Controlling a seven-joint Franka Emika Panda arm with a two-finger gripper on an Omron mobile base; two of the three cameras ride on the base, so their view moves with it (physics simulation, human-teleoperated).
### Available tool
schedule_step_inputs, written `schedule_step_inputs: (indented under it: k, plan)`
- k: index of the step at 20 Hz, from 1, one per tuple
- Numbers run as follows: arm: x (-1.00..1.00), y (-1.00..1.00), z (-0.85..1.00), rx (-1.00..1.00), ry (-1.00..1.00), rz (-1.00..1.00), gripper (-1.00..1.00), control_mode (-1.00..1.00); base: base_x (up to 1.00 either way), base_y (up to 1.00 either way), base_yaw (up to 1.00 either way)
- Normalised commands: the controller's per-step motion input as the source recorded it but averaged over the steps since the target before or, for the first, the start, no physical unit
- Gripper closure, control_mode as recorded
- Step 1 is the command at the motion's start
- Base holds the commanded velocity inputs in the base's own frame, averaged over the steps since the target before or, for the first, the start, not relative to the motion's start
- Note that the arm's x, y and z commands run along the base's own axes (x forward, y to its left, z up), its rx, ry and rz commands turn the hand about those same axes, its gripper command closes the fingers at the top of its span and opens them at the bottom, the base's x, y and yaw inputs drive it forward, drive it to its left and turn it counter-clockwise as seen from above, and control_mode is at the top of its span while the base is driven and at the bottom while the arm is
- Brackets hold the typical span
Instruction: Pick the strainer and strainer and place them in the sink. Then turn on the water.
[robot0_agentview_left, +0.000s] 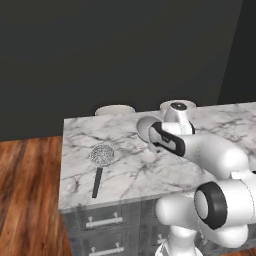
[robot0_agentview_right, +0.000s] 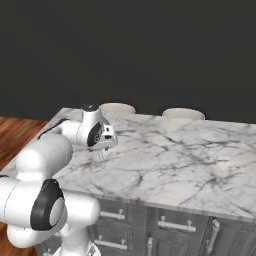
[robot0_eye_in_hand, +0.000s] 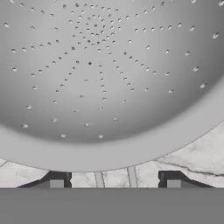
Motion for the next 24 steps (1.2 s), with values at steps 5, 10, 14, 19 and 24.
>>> schedule_step_inputs:
  k: [5,10,14,19,24]
  plan:
    - [0.0,0.0,0.95,0.0,0.03,0.0,1.0,-1.0,0.0,0.0,0.0]
    - [-0.07,0.0,0.86,0.0,0.01,0.0,1.0,-1.0,0.0,0.0,0.0]
    - [0.0,0.0,0.42,0.0,0.06,0.0,1.0,-1.0,0.0,0.0,0.0]
    - [0.0,0.0,0.02,0.01,0.17,0.0,1.0,-1.0,0.0,0.0,0.0]
    - [0.0,0.0,0.0,0.02,0.07,0.0,1.0,-1.0,0.0,0.0,0.0]
